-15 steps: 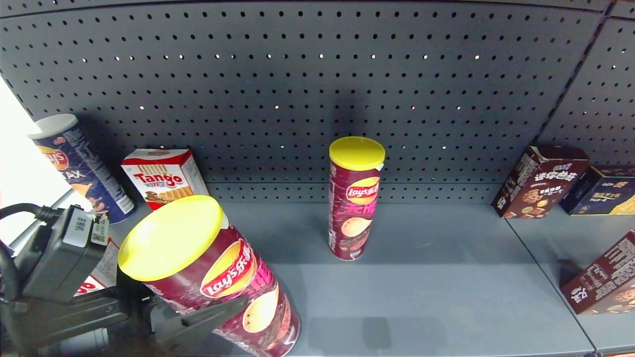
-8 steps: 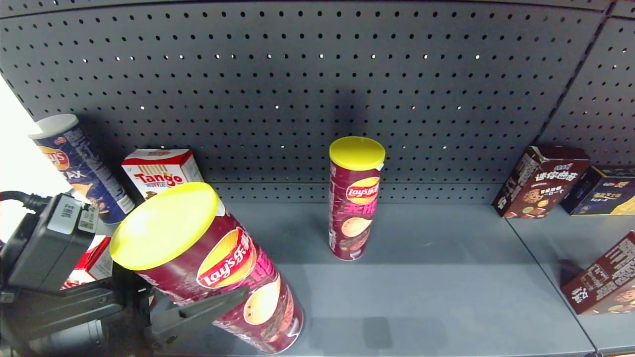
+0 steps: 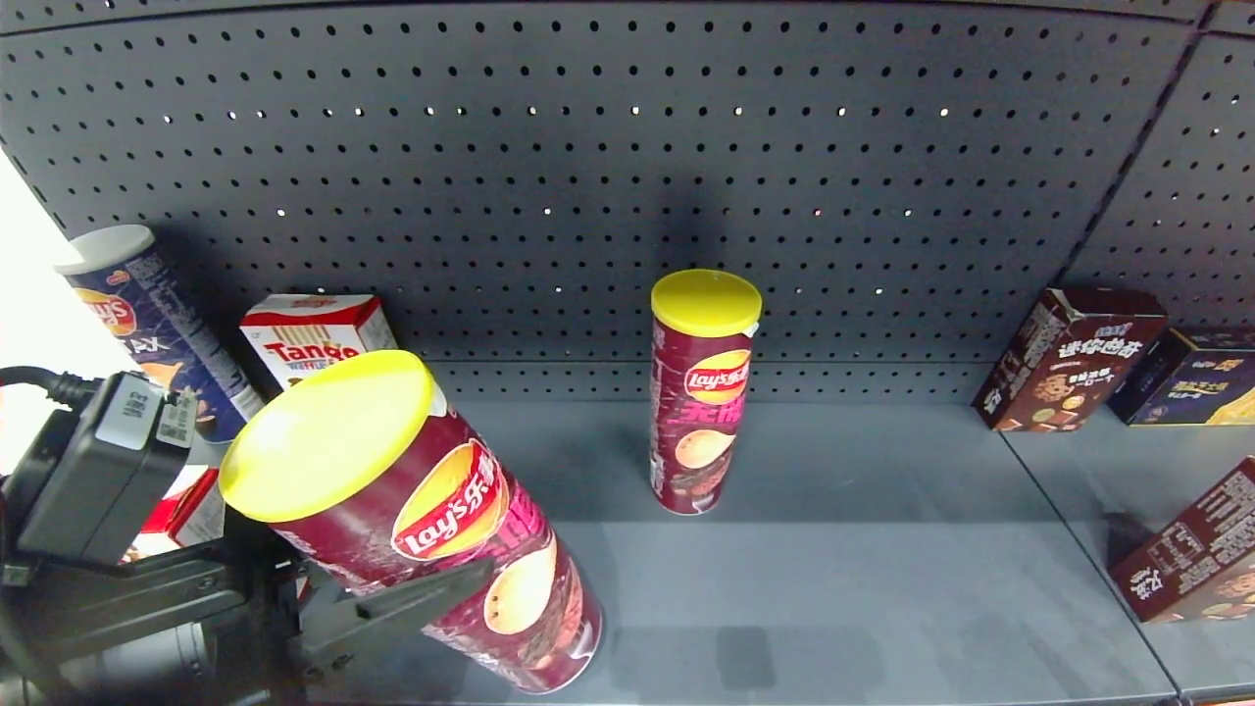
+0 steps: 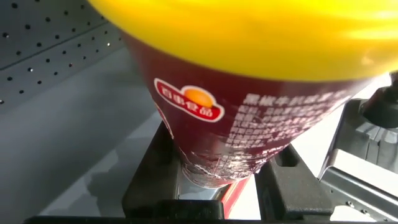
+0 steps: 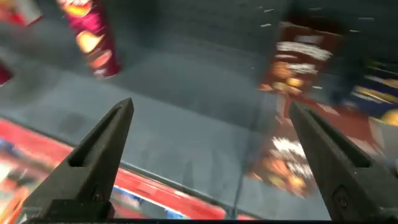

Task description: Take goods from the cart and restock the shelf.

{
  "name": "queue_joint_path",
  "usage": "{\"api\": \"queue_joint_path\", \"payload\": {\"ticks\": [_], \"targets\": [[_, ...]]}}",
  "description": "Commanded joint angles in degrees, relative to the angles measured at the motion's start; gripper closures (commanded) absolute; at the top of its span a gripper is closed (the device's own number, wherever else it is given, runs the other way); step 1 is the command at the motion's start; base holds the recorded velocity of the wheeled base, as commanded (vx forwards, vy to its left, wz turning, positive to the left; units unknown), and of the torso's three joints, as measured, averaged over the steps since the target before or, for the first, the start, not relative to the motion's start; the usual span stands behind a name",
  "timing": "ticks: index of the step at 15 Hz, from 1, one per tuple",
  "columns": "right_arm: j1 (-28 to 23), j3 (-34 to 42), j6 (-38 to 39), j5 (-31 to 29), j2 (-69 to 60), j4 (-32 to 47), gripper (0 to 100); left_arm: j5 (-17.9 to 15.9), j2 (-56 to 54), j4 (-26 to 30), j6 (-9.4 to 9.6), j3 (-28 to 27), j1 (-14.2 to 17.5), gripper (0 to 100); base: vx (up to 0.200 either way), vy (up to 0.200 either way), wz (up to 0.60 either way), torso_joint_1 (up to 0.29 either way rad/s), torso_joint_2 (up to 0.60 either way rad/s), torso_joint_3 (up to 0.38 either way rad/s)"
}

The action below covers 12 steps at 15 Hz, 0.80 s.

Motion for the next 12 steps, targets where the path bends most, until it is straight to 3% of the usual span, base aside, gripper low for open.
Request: {"api": "queue_joint_path", "payload": {"ticks": [1, 6, 9, 10, 12], "targets": [[5.84, -3.80, -0.10, 0.43, 11.65, -2.71, 0, 0.05, 0.02, -0.01, -0.01, -0.09, 0.13, 100, 0.000, 0.000, 0.00, 0.000, 0.00, 0.000], [18.06, -6.43, 3.68, 4.74, 25.45, -14.75, 0, -0.12, 0.10, 0.08, -0.01, -0.97, 0.04, 100, 0.000, 0.000, 0.00, 0.000, 0.00, 0.000], [17.97, -11.00, 3.50, 8.70, 32.92, -16.77, 0, -0.12, 0.02, 0.08, -0.10, -1.33, 0.04, 100, 0.000, 0.000, 0.00, 0.000, 0.00, 0.000], [17.88, -13.64, 3.15, 8.87, 36.79, -19.32, 0, -0.12, -0.16, 0.08, -1.68, -1.33, 0.04, 100, 0.000, 0.000, 0.00, 0.000, 0.00, 0.000], [17.71, -16.63, 3.15, 11.33, 42.06, -24.33, 0, -0.12, -0.16, 0.08, -2.03, -1.41, 0.04, 100, 0.000, 0.000, 0.00, 0.000, 0.00, 0.000]]}}
